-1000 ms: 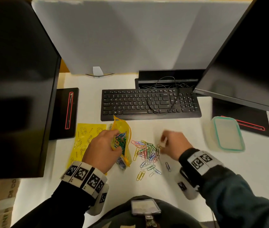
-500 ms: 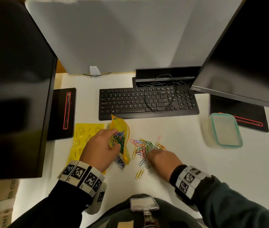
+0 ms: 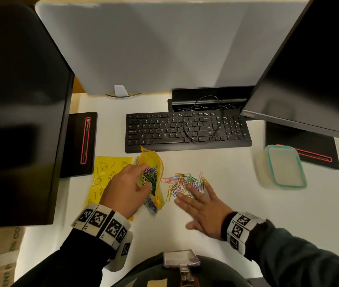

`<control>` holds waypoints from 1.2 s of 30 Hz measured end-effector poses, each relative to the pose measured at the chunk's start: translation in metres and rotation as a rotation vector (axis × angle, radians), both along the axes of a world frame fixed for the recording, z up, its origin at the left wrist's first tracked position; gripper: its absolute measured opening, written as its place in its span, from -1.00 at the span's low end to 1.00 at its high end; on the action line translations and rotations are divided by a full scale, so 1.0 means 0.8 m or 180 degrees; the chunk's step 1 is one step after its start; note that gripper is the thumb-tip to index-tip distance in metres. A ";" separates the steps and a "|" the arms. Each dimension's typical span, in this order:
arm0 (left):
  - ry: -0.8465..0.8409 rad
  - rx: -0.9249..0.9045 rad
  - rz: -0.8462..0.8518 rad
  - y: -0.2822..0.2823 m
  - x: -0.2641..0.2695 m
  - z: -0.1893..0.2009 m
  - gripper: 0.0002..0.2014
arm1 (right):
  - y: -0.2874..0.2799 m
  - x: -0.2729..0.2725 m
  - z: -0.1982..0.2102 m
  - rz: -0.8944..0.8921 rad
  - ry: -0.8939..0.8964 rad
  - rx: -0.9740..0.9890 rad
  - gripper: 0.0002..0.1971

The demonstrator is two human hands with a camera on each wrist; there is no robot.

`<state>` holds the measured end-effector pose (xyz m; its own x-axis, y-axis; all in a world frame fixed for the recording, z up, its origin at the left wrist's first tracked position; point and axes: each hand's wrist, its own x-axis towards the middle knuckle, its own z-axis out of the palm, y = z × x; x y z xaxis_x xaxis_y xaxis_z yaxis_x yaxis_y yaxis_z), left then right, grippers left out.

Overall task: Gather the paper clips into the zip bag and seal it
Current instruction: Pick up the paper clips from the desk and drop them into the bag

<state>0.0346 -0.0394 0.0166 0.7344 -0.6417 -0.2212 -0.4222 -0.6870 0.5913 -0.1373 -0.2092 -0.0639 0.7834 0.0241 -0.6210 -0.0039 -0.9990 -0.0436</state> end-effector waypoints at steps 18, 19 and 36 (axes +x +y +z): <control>0.0023 -0.0025 -0.0030 -0.002 0.000 -0.003 -0.53 | -0.013 0.082 0.020 -0.1891 -0.0933 0.0813 -0.66; 0.0022 -0.0013 -0.0029 -0.001 0.000 -0.003 -0.53 | -0.012 0.084 0.020 -0.1903 -0.0949 0.0787 -0.72; 0.0128 -0.0046 0.0081 -0.003 -0.001 -0.002 -0.47 | -0.023 0.110 0.098 -0.3322 -0.1745 0.2546 -0.78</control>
